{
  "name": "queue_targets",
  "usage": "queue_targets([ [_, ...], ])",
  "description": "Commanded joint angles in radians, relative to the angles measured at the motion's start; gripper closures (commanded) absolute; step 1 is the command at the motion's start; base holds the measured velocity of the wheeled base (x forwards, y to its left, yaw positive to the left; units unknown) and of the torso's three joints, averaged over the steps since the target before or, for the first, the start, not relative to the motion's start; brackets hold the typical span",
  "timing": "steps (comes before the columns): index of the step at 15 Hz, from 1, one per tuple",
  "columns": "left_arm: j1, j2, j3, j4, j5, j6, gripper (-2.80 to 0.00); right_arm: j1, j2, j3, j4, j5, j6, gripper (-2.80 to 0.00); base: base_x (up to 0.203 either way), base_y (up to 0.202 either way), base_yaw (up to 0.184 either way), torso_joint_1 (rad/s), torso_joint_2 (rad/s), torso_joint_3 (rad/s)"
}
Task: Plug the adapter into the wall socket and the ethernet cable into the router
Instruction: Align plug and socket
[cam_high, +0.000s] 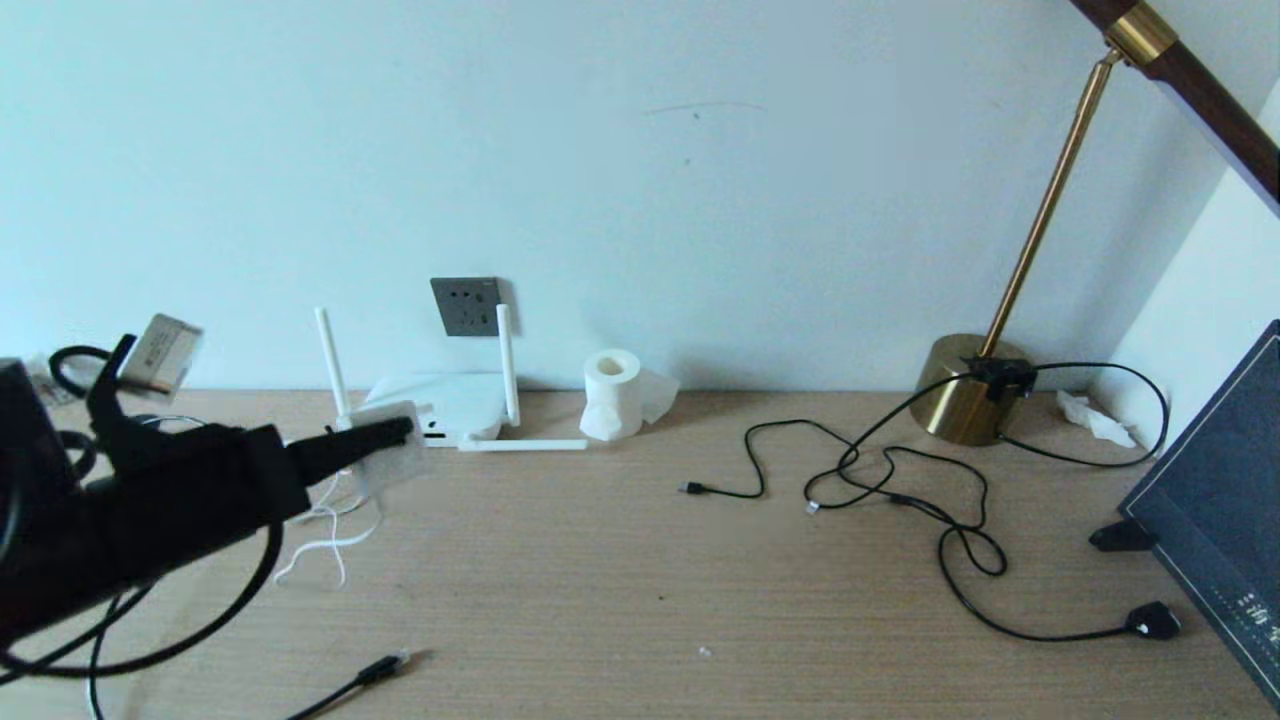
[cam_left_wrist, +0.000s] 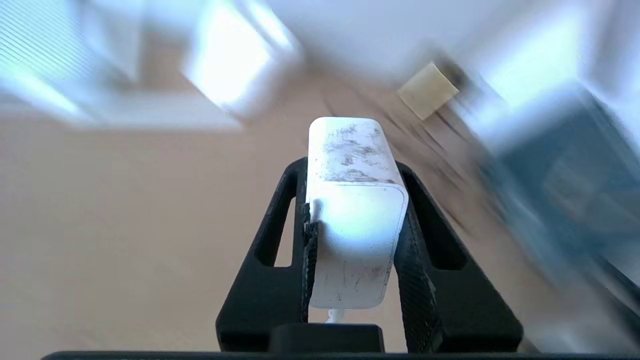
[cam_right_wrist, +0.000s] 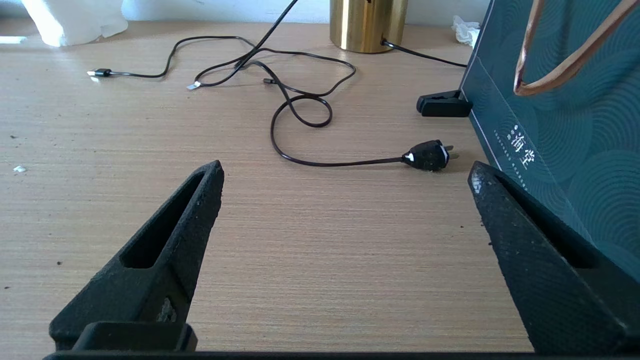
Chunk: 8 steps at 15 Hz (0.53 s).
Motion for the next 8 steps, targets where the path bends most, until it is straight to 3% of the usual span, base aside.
queue_targets([
  [1, -0.005, 0.165, -0.019, -0.14, 0.124, 0.015, 0.0, 0.0, 0.0, 0.001, 0.0, 0.0, 0.0, -2.8, 0.0, 0.0, 0.0, 0.0, 0.0, 0.0],
  [5, -0.007, 0.395, -0.061, -0.339, 0.296, 0.252, 0.0, 0.0, 0.001, 0.0, 0.0, 0.0, 0.0, -2.8, 0.0, 0.0, 0.0, 0.0, 0.0, 0.0],
  [8, -0.007, 0.596, -0.157, -0.595, 0.415, 0.334, 0.0, 0.0, 0.001, 0.0, 0.0, 0.0, 0.0, -2.8, 0.0, 0.0, 0.0, 0.0, 0.0, 0.0],
])
